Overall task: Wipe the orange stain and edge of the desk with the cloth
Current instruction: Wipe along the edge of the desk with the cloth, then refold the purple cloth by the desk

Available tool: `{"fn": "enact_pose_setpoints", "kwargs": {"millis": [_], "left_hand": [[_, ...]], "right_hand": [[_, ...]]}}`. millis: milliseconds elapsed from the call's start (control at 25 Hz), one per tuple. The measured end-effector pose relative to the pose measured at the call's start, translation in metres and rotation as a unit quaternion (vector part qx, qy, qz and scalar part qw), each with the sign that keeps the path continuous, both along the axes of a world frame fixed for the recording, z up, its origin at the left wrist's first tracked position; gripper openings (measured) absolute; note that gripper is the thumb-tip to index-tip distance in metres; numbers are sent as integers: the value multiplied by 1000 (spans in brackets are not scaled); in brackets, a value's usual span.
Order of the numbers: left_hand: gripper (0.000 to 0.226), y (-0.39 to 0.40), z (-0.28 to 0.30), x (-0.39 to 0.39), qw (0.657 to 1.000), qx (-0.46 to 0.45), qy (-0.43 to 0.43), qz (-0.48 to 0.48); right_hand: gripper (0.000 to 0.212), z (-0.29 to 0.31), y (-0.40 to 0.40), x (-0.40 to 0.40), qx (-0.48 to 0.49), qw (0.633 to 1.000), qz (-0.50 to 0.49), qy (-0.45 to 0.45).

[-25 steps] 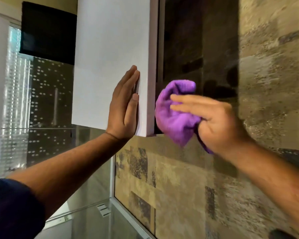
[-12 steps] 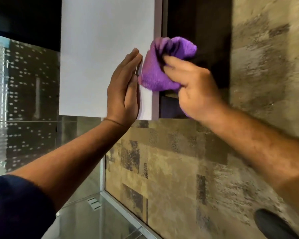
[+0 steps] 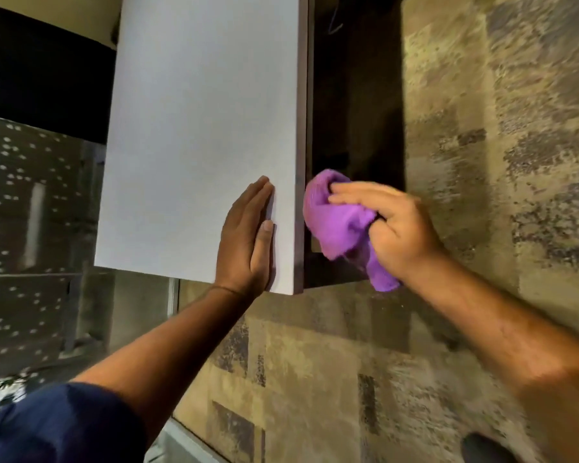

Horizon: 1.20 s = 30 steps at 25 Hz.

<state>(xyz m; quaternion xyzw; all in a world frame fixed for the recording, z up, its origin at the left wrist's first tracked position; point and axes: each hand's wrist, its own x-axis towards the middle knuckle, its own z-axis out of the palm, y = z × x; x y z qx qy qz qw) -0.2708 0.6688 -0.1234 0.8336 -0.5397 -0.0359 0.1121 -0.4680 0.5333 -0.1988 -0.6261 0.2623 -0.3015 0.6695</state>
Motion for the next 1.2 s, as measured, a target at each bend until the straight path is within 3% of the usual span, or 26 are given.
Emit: {"fn": "enact_pose_setpoints", "kwargs": {"millis": [120,200,360,480,600,720,800,880,1000,1080,1160,1200], "left_hand": [[57,-2,2,0,1000,5,7,14],[56,-2,2,1,1000,11,5,11],[54,-1,1,5,1000,-10,13,0],[52,-2,-2,10,999,-17,22,-22],[54,0,4,2,999,35,-27,11],[59,-12,29,-16,988,142,-56,35],[63,-27,56,-30,975,214,9,61],[58,-35,83,-59,962,231,115,92],[54,-16,104,-128,954,161,207,145],[51,-6,116,-168,936,66,281,202],[41,-9,132,-197,875,-50,386,286],[34,-17,146,-209,823,-97,455,325]], "right_hand": [[71,26,-51,48,31,996,-79,-6],[74,34,-61,80,-10,998,-43,38],[92,29,-7,85,-25,997,34,70],[99,8,42,44,-115,989,56,71],[89,1,66,-1,-114,981,138,77],[71,26,66,-47,-37,975,178,125],[75,53,56,-70,48,979,133,147],[76,87,41,-86,118,980,72,145],[75,149,19,-108,234,968,8,94],[71,183,1,-124,297,953,-16,61],[67,210,-15,-139,339,940,-19,23],[64,225,-23,-146,357,934,-14,7]]}}
